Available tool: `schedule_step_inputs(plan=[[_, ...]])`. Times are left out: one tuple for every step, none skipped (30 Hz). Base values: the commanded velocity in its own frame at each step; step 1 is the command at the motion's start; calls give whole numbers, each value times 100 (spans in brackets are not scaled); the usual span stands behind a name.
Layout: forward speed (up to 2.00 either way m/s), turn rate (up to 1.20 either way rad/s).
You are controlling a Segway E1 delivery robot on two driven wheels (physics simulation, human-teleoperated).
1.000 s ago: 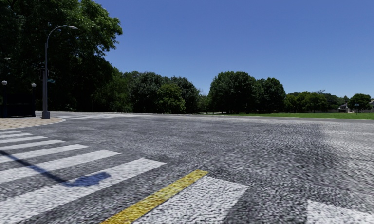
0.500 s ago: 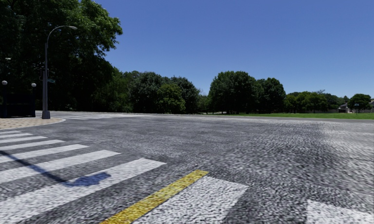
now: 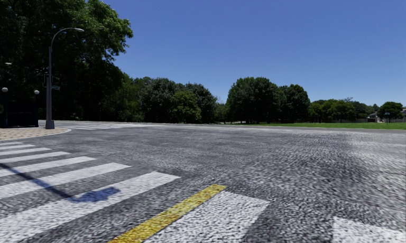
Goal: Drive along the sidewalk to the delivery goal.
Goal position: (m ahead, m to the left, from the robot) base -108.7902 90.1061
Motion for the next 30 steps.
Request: schedule_step_inputs(plan=[[35, 26], [53, 33], [79, 40], [95, 44], [95, 44], [100, 46], [102, 47], [103, 47], [103, 47], [103, 48], [103, 49], [103, 50], [104, 50], [109, 50], [109, 50], [114, 50], [116, 50], [117, 50], [117, 50], [117, 50], [117, 50], [118, 50], [118, 50], [119, 50], [119, 50], [119, 50], [119, 50], [119, 50], [119, 50], [119, 50]])
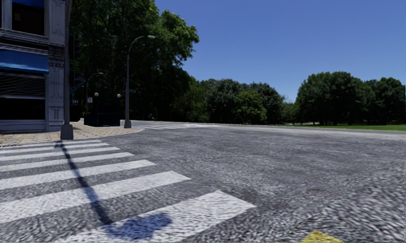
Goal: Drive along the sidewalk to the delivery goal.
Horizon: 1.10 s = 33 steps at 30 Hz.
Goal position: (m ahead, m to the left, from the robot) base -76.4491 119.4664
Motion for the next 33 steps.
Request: schedule_step_inputs(plan=[[119, 50], [119, 50], [119, 53], [119, 57], [119, 60], [119, 60], [119, 62], [119, 63], [119, 63], [119, 63], [119, 63], [119, 63], [120, 63], [120, 63], [120, 63], [120, 63], [120, 63], [120, 63], [120, 63], [120, 63], [120, 63], [120, 63], [120, 63], [120, 63], [120, 63], [121, 63], [121, 63], [122, 63], [122, 63], [123, 63], [125, 63], [125, 63], [146, 63]])
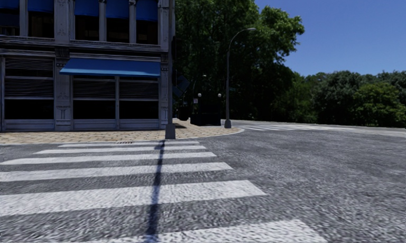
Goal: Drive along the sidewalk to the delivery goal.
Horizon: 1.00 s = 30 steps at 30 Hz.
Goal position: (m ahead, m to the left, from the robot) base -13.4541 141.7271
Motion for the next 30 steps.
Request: schedule_step_inputs(plan=[[200, 61], [200, 51], [200, 51], [200, 48], [200, 55], [200, 65], [200, 65], [200, 67], [200, 68], [200, 68], [200, 68], [200, 68], [200, 68], [200, 68], [200, 68], [200, 68], [200, 68], [200, 68], [200, 68], [200, 68], [200, 68], [200, 68], [200, 68], [200, 68], [200, 68], [200, 68], [200, 68], [200, 68], [200, 68], [200, 68]])
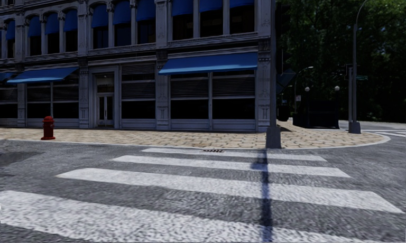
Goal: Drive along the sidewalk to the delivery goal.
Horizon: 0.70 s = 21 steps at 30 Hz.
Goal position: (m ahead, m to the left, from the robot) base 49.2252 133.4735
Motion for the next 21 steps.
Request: schedule_step_inputs(plan=[[200, 62], [200, 62], [200, 0], [200, 0], [200, 0], [200, 0], [200, 0], [200, 0], [200, 0], [200, 0], [200, 0], [200, 0], [200, 0], [200, 0], [200, 0], [200, 0], [200, 0], [200, 0], [200, 0], [200, 0], [200, -2]])
